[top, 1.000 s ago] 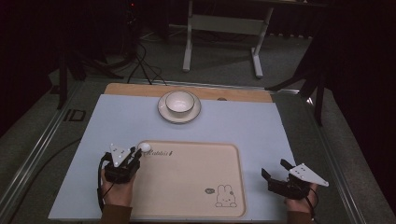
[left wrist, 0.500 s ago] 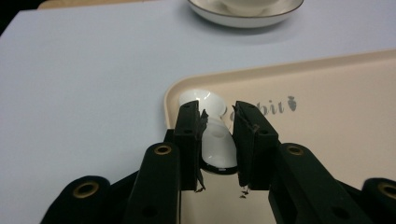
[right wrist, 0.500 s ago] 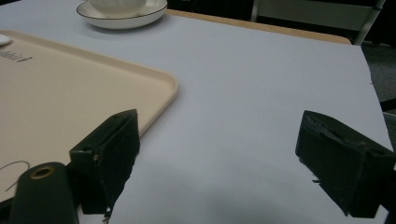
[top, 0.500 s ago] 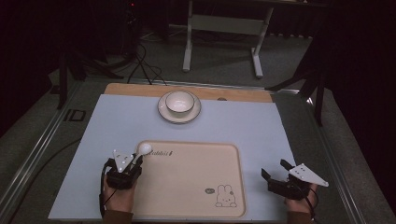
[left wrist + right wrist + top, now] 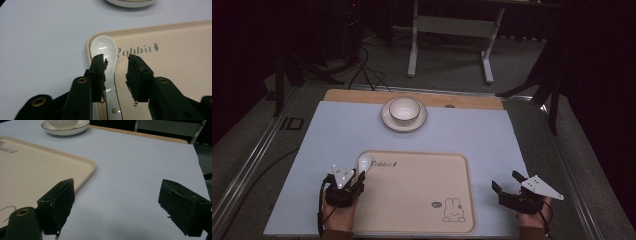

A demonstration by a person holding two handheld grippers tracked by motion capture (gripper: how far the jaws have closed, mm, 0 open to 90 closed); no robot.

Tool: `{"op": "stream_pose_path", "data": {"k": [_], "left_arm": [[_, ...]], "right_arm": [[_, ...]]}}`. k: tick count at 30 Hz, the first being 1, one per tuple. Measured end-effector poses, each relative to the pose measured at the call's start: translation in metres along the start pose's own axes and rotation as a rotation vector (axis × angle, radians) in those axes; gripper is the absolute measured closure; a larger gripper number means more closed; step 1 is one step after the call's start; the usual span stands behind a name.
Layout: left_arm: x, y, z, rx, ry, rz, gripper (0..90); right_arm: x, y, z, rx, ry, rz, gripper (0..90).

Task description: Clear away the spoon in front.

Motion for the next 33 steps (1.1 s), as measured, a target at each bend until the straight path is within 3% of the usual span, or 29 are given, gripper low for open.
{"op": "stream_pose_path", "data": {"k": [6,12,16,22,29,33], "left_arm": [[-0.002,0.004,0.007,-0.005,-0.03,-0.022,53.5],[-0.003,0.01,0.014,0.021,-0.044,-0.016,43.1],[-0.004,0.015,0.018,0.021,-0.055,-0.018,41.3],[-0.001,0.029,0.024,0.058,-0.065,-0.019,37.5],[0.006,0.048,0.027,0.022,-0.073,-0.05,33.4],[0.01,0.057,0.029,0.024,-0.074,-0.04,31.2]], "right_arm": [[0.0,0.0,0.0,-0.003,0.002,0.0,13.5],[0.0,0.0,0.0,-0.004,0.0,-0.001,13.5],[0.0,0.0,0.001,-0.007,-0.001,0.0,13.5],[0.0,0.0,0.001,-0.007,-0.003,-0.002,13.5],[-0.001,-0.001,0.001,-0.007,-0.007,-0.003,13.5],[-0.001,-0.001,0.001,-0.005,-0.007,-0.005,13.5]]}}
Point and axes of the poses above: each handheld gripper's, and its own axes: x roughly forward along the jaws, z roughly out of its top, y roughly to its left, the point moved 4 cm from there along x, roughly forward along the jaws, and after that the axes turned 8 degrees about z, right-handed, at the moved point
